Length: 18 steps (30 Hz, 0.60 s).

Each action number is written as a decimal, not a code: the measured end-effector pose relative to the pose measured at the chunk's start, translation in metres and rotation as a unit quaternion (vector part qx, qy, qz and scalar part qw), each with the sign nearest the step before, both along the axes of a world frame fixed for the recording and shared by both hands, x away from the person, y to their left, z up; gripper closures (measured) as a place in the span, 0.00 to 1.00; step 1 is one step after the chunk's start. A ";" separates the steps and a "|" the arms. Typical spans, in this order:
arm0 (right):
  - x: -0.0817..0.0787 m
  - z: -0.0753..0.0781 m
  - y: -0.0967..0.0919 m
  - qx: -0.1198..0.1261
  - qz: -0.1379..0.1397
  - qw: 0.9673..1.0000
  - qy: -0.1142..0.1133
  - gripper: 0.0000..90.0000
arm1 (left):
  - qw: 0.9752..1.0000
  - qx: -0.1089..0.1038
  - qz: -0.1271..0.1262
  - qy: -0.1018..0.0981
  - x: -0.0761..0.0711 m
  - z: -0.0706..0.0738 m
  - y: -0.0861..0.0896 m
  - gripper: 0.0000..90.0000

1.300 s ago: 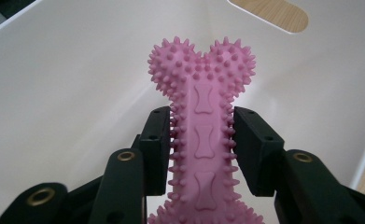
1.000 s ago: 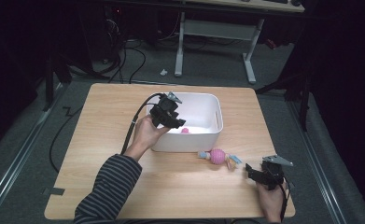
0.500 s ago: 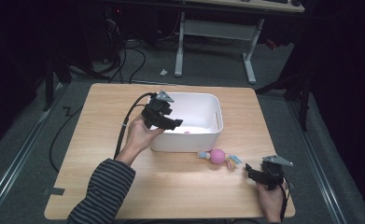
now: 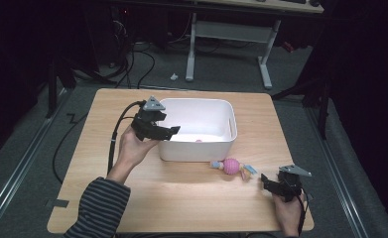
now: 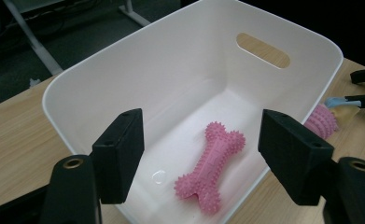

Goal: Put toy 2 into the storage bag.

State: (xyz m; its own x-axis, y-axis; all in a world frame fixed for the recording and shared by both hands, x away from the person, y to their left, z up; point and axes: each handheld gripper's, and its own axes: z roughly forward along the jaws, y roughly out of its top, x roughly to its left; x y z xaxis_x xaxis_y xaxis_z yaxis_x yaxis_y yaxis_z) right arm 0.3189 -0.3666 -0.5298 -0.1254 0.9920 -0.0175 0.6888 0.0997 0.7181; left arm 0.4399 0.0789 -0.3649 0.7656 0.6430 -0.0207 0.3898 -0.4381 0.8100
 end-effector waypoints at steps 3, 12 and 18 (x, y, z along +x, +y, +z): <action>0.000 0.000 0.000 0.000 0.000 1.000 0.000 0.28 | 1.000 -0.003 0.003 -0.004 -0.005 0.000 0.008 0.35; 0.000 0.000 0.000 0.001 -0.001 1.000 0.001 0.28 | 1.000 -0.015 0.015 -0.014 -0.018 0.000 0.027 0.35; 0.000 0.000 0.001 0.001 0.000 1.000 -0.001 0.28 | 0.999 -0.024 0.030 -0.021 -0.026 -0.002 0.040 0.35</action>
